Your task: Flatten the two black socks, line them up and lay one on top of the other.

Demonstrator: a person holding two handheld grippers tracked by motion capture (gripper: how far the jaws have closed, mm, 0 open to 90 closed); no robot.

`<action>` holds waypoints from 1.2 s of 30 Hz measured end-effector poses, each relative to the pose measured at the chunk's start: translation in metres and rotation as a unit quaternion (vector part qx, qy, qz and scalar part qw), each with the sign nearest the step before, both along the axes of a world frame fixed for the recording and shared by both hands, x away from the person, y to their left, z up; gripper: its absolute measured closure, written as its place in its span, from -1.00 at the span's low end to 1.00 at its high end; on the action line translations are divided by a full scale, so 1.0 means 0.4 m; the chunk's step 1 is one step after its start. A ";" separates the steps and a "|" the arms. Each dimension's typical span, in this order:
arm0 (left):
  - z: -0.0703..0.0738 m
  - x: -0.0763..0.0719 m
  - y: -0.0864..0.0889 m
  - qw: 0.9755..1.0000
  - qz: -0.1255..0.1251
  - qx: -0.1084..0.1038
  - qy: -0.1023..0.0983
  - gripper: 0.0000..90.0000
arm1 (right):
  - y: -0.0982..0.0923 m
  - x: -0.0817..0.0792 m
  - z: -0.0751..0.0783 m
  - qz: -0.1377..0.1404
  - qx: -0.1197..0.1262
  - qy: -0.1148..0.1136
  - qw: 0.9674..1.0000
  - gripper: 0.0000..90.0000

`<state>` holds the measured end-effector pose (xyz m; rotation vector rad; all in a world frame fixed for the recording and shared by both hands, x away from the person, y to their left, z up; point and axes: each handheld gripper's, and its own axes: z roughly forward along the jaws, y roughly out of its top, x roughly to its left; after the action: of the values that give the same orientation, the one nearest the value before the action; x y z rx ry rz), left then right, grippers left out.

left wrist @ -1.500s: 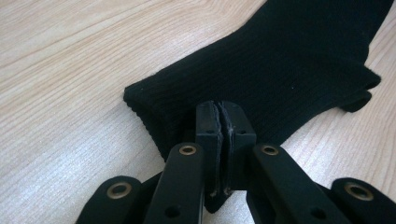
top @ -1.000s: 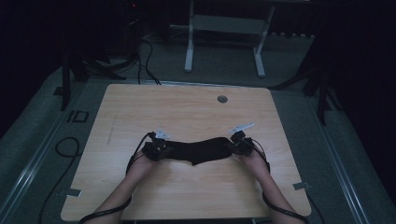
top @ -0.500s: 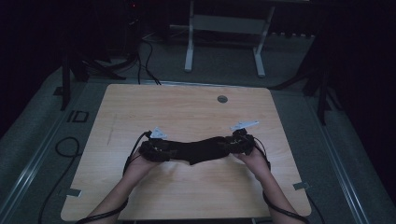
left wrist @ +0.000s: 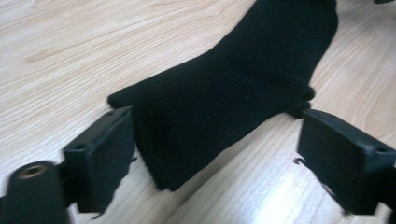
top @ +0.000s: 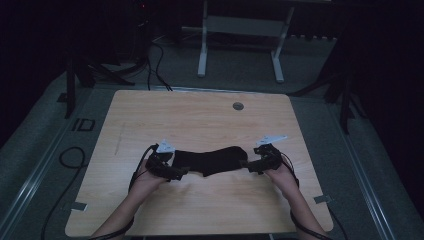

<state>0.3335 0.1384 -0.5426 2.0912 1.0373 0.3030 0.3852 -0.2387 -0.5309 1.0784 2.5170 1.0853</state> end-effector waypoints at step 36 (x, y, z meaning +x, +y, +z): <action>-0.048 -0.110 0.127 0.999 0.041 -0.020 -0.025 -0.83 | -0.219 -0.085 -0.045 -0.080 -0.005 -0.048 0.996 -0.69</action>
<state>0.2894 0.1891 -0.5618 1.9992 1.0921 0.3705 0.3512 -0.3262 -0.5487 1.1745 2.3154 1.0532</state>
